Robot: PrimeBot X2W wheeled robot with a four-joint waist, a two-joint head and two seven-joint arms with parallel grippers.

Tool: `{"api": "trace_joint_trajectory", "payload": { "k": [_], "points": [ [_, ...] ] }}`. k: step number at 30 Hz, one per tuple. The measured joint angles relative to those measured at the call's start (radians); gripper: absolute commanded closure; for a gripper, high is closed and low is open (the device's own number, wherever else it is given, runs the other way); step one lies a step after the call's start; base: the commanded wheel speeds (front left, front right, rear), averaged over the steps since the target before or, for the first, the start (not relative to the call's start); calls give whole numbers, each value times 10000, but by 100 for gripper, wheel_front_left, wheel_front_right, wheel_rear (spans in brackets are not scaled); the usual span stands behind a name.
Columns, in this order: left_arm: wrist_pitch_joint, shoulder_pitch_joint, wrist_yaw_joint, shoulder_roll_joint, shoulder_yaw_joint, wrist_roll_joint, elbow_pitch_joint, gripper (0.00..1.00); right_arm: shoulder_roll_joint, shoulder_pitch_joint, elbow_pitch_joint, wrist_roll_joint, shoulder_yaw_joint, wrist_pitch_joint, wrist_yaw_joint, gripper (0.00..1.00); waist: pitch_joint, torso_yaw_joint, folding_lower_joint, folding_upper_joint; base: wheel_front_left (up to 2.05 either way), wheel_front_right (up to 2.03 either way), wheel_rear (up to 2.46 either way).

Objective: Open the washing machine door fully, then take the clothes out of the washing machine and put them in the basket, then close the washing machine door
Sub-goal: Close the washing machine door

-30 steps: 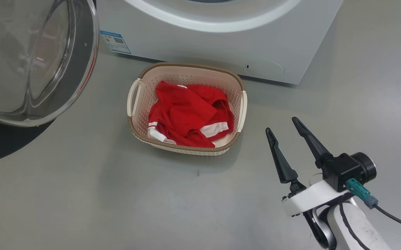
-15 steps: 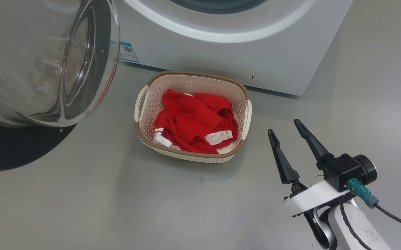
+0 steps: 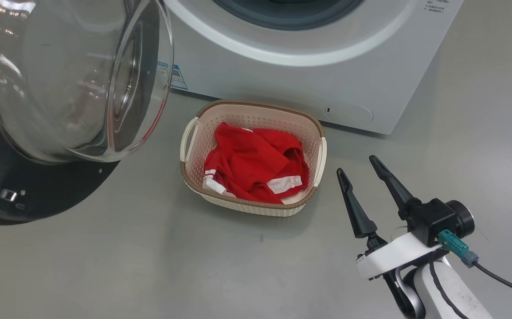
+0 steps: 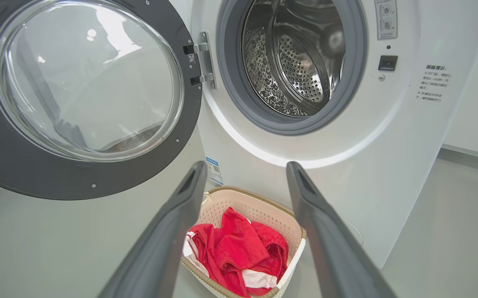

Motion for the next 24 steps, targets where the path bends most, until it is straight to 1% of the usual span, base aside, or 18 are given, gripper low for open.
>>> {"api": "trace_joint_trajectory", "payload": {
  "k": [5,9,12,17,24],
  "points": [
    [688,142,-167,-527,-38,-186,-157,100,10,10,115,31,-13,-71,0,0,-143,15,0,0,0,0,0],
    [1131,423,-236,-723,-27,-462,-374,100,44,44,142,81,-12,-71,-2,0,-244,40,0,0,0,0,0],
    [1406,556,-305,-926,-75,-583,-617,100,61,58,144,90,-12,-73,-2,0,-287,53,0,0,0,0,0],
    [1827,747,-397,-1436,-309,-596,-986,100,63,105,165,90,6,-73,-2,0,-366,86,0,0,0,0,0],
    [2318,1140,-433,-2015,-384,-809,-1534,100,82,169,186,90,81,-77,-2,0,-488,95,0,0,0,0,0]
  ]
}}
